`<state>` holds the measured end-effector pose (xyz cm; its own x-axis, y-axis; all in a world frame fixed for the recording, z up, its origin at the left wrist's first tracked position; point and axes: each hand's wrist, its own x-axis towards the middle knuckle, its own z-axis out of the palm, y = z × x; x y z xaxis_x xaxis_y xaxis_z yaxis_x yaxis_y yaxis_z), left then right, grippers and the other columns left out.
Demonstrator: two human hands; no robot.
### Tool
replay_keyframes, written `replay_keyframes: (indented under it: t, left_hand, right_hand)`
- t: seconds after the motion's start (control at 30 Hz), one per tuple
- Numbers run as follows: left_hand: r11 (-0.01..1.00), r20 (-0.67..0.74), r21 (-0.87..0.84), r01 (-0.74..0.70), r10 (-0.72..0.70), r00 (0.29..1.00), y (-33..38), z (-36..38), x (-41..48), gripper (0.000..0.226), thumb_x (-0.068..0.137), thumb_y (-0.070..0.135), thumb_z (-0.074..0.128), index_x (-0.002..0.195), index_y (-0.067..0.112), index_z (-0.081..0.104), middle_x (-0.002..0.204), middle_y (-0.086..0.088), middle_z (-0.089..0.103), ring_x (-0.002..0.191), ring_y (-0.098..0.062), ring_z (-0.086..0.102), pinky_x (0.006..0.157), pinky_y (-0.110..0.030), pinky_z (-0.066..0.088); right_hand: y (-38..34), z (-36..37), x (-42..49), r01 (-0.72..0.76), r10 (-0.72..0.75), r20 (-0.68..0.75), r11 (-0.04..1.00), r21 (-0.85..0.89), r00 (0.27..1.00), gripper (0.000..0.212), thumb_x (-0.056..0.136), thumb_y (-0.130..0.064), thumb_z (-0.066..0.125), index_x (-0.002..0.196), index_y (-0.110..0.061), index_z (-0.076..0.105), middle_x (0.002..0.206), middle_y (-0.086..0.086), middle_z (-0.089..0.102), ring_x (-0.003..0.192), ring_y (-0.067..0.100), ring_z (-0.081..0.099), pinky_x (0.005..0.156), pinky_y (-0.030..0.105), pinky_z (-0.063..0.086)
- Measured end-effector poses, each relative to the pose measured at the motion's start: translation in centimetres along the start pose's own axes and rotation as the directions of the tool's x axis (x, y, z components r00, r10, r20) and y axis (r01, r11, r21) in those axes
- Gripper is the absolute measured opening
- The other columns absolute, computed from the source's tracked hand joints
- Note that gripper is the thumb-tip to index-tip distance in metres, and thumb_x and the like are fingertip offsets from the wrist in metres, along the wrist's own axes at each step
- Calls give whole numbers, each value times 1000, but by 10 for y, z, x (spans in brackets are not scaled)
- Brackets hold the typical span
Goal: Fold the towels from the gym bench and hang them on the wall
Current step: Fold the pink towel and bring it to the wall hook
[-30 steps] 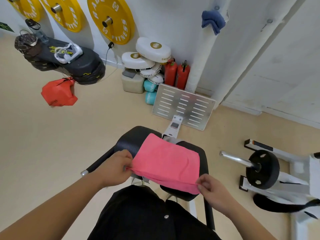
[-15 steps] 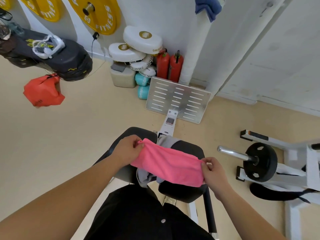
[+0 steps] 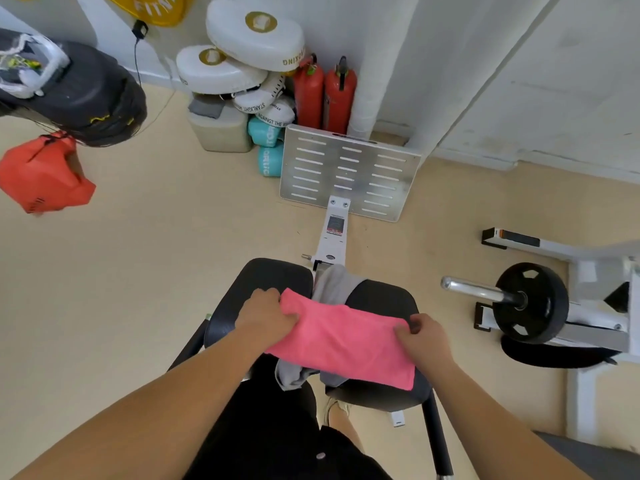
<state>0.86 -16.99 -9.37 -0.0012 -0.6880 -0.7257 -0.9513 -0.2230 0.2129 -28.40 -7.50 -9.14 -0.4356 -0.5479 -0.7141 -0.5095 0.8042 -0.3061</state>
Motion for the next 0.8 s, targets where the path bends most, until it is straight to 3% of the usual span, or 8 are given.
replay_keyframes:
  t: [0.07,0.13,0.3,0.37,0.43,0.5,0.6,0.8]
  left_hand:
    - [999,-23,-26,31,-32,999,3,5,-3,42,88,48,58,114,16,56,111,-7,61,98,-29,65,80,-40,55]
    - [993,-26,-92,75,-77,997,8,7,-3,36,88,44,57,111,16,57,106,-5,65,94,-28,66,80,-41,57]
    - [968,76,-192,163,-151,986,14,4,-7,37,76,33,74,102,10,60,98,-6,67,90,-27,67,69,-32,50]
    - [958,68,-240,157,-144,987,12,1,-14,19,79,25,70,80,11,57,80,-3,61,77,-26,64,60,-29,45]
    - [928,40,-351,127,-120,992,10,-2,-25,23,79,17,66,67,15,46,68,-1,48,64,-20,49,55,-29,36]
    - [889,-8,-449,92,-107,994,9,-7,-40,20,77,15,66,71,14,47,70,-2,48,66,-19,44,57,-30,34]
    - [851,-87,-526,-3,-50,995,15,-13,-66,15,81,17,72,88,10,60,84,-4,63,73,-16,53,61,-29,40]
    - [814,-195,-534,-227,143,970,70,8,-129,16,82,18,70,86,25,57,76,8,62,67,-12,56,61,-25,47]
  right_hand:
    - [8,8,8,-64,67,17,989,-133,998,52,86,-57,53,110,-14,70,108,11,68,90,27,65,84,39,59]
    - [19,17,23,-99,107,36,979,-180,994,56,79,-65,48,97,-17,70,98,9,65,84,28,66,83,44,61]
    - [-13,0,-2,-92,96,84,995,-49,992,37,88,-35,68,61,-17,51,65,2,52,65,23,55,60,34,44]
    - [-15,-4,-7,-88,81,80,992,89,994,36,89,-22,69,62,-15,45,63,1,44,62,22,47,58,33,36]
    - [-12,-9,-15,-70,56,68,970,234,996,25,91,-16,70,74,-15,51,70,0,49,72,24,51,65,37,44]
    - [-7,-17,-26,-108,68,116,917,383,991,16,92,-16,75,99,-17,61,88,-3,61,94,26,62,86,44,58]
    - [6,-24,-40,-261,120,264,753,604,957,45,90,-13,80,130,1,63,116,13,72,107,34,71,92,51,62]
    - [7,-28,-80,-253,-48,351,604,756,935,27,97,-6,70,122,0,60,110,27,77,97,41,77,78,48,65]
